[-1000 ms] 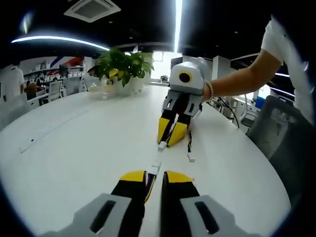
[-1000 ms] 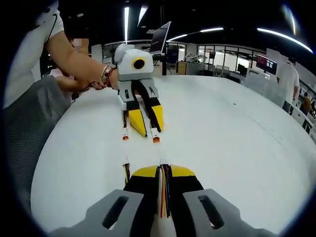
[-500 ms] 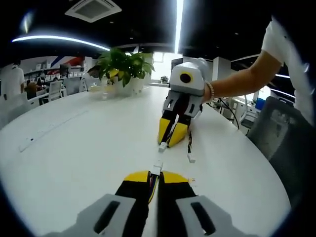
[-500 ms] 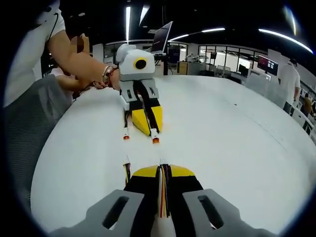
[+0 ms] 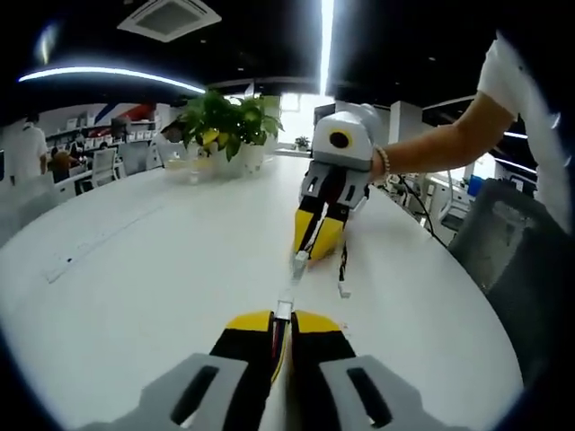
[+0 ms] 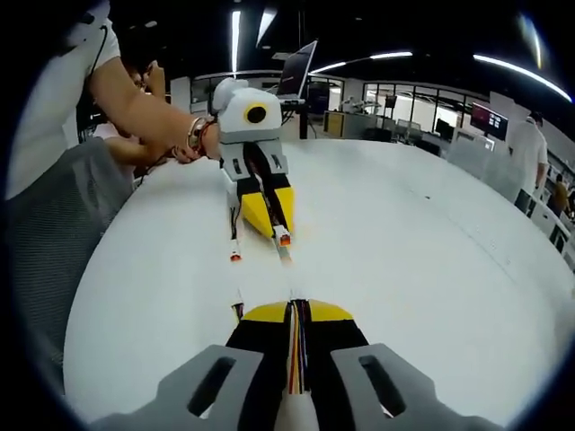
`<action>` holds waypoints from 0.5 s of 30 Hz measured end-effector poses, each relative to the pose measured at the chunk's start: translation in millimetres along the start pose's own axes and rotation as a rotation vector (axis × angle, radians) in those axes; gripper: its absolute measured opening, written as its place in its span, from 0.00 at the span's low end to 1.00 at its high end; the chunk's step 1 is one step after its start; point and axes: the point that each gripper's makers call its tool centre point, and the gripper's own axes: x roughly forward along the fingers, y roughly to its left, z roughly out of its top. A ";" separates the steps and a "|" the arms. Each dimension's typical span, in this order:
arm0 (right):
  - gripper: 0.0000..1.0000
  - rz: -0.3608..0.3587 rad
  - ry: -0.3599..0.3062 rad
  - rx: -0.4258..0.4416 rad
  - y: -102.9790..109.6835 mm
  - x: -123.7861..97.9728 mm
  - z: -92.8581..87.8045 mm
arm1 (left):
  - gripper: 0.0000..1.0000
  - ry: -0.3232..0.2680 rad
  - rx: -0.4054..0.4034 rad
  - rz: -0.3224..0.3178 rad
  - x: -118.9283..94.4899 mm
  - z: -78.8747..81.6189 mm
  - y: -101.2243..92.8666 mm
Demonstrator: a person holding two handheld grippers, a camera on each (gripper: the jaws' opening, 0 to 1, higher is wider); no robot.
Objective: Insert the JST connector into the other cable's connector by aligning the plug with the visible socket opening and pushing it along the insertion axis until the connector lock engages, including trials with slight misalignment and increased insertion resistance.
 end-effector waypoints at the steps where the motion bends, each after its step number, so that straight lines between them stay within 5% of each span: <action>1: 0.03 0.002 0.001 -0.002 1.5 -0.3 1.7 | 0.01 0.004 0.004 -0.001 -2.2 0.5 -1.6; 15: 0.02 0.020 0.009 -0.109 25.6 5.1 37.9 | 0.00 0.074 0.059 0.004 -20.2 5.7 -16.7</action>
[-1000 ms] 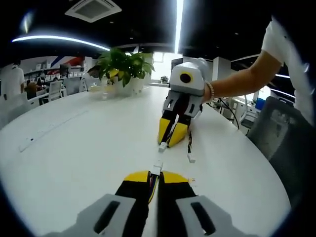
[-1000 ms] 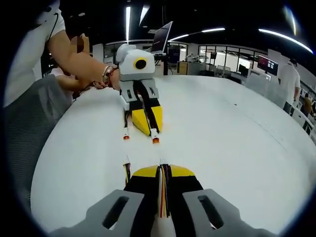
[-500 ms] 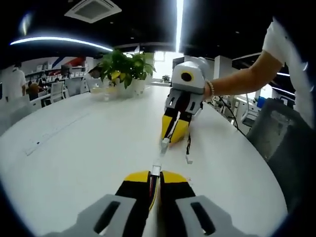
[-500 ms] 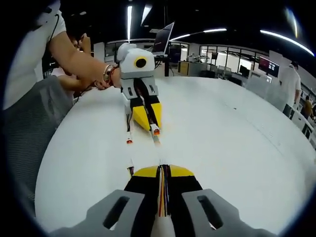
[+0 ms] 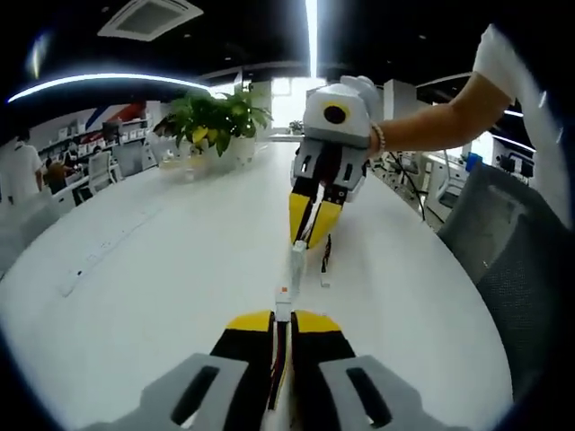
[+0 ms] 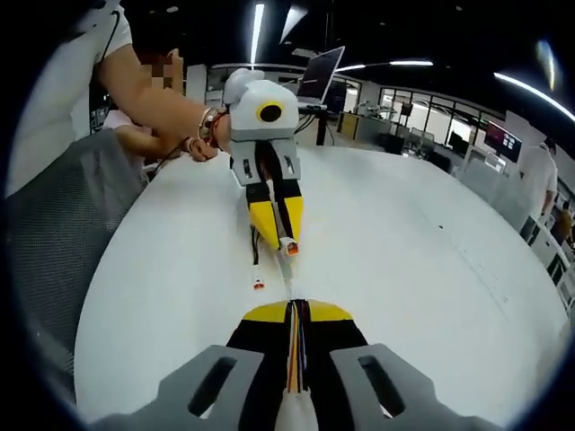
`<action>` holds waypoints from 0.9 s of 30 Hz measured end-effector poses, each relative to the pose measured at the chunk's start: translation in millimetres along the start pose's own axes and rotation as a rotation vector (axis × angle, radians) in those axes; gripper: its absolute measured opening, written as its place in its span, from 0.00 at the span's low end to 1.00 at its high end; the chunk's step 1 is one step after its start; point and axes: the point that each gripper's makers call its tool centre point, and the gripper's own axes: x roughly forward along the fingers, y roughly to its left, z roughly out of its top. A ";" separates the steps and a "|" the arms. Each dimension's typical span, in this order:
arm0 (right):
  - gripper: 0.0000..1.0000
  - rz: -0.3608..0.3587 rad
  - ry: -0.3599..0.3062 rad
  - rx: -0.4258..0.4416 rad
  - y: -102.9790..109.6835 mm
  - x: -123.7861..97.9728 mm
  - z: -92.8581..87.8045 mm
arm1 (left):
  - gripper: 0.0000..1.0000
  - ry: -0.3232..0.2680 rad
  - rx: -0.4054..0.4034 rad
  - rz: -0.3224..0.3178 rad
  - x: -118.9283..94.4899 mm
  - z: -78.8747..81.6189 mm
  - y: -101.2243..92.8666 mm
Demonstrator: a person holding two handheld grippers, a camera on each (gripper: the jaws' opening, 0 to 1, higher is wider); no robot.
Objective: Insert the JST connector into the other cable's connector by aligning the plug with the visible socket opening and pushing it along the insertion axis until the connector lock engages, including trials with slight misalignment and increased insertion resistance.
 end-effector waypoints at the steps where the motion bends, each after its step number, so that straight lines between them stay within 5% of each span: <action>1: 0.02 0.000 -0.001 -0.004 0.1 0.4 1.0 | 0.00 0.008 0.002 0.002 -0.3 -1.3 -0.3; 27: 0.02 0.058 0.039 -0.071 7.8 27.0 6.0 | 0.00 0.046 0.026 -0.024 4.3 -5.7 -9.0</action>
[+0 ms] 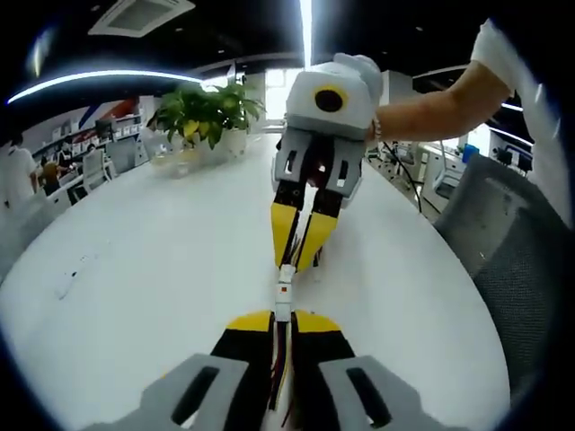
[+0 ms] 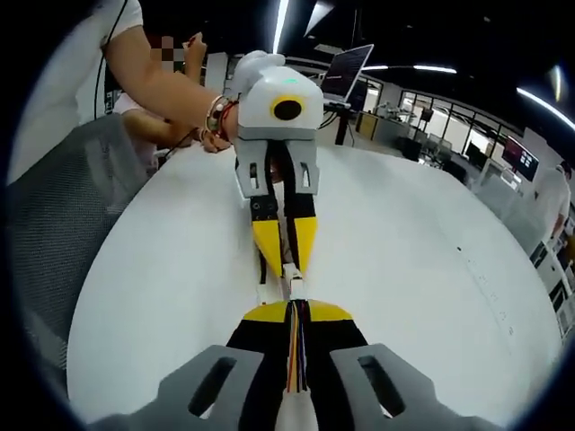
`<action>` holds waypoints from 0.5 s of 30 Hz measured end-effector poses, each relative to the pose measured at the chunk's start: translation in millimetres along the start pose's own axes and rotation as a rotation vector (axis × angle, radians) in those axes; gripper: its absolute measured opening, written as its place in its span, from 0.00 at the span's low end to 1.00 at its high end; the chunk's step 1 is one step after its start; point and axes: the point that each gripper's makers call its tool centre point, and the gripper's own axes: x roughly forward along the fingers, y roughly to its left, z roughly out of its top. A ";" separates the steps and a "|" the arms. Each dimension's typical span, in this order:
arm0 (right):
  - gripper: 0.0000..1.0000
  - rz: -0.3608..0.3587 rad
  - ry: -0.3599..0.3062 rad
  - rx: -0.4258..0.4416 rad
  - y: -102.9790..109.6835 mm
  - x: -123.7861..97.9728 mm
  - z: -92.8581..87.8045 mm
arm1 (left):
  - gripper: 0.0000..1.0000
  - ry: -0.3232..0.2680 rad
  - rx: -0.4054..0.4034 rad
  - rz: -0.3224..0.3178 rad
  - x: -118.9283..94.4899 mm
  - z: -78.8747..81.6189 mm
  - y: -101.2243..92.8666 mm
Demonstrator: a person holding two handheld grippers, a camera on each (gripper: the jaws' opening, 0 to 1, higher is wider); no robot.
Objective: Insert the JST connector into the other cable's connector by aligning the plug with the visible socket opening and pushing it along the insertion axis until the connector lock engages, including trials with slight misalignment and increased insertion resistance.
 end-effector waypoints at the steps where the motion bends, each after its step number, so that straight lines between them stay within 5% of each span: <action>1: 0.02 0.002 0.002 0.000 0.4 0.1 -0.1 | 0.00 0.001 -0.001 -0.001 -0.2 -0.4 -0.3; 15: 0.02 0.015 0.056 -0.050 3.4 2.1 -6.9 | 0.01 0.008 0.002 -0.013 -1.3 1.5 -3.8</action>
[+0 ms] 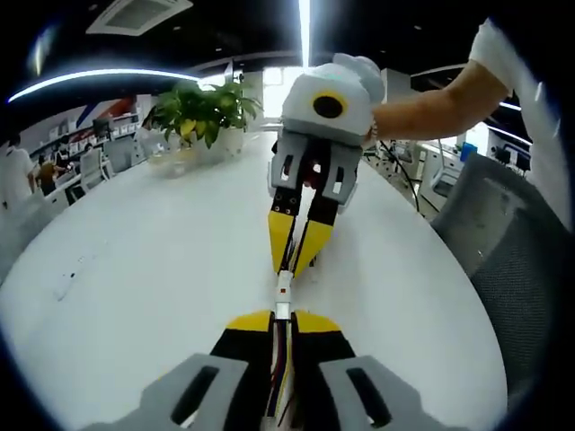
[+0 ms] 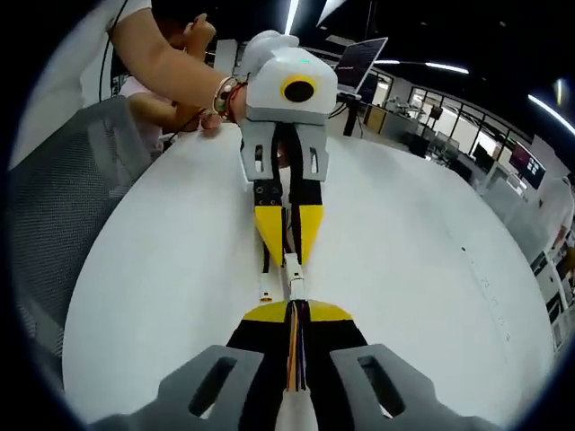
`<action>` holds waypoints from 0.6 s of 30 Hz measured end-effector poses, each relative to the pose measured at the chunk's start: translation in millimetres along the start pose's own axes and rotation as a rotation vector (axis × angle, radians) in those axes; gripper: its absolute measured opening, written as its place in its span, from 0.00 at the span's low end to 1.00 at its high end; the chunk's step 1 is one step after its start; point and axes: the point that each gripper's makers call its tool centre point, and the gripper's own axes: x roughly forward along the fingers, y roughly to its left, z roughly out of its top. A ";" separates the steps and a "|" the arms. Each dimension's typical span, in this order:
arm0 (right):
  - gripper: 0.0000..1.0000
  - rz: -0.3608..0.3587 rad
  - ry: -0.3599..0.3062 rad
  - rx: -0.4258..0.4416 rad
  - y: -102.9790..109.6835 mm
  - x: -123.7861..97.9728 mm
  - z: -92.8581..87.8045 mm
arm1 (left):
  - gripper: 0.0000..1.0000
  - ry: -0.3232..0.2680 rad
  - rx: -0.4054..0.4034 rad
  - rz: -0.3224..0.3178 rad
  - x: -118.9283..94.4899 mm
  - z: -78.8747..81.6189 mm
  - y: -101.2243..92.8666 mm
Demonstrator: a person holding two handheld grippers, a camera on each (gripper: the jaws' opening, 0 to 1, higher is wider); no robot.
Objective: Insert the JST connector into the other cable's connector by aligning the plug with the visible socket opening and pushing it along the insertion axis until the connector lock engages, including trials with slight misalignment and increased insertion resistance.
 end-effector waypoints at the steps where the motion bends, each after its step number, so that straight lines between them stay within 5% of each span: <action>1: 0.02 0.001 0.002 -0.002 -0.1 0.1 -0.3 | 0.01 0.001 0.000 -0.001 0.1 -0.2 -0.1; 13: 0.01 0.012 0.030 -0.030 3.1 1.5 -1.8 | 0.00 0.012 0.048 -0.012 1.5 2.1 -1.9; 18: 0.01 0.016 0.033 -0.033 3.6 3.2 -0.8 | 0.00 0.063 0.085 -0.016 4.3 -0.4 -2.6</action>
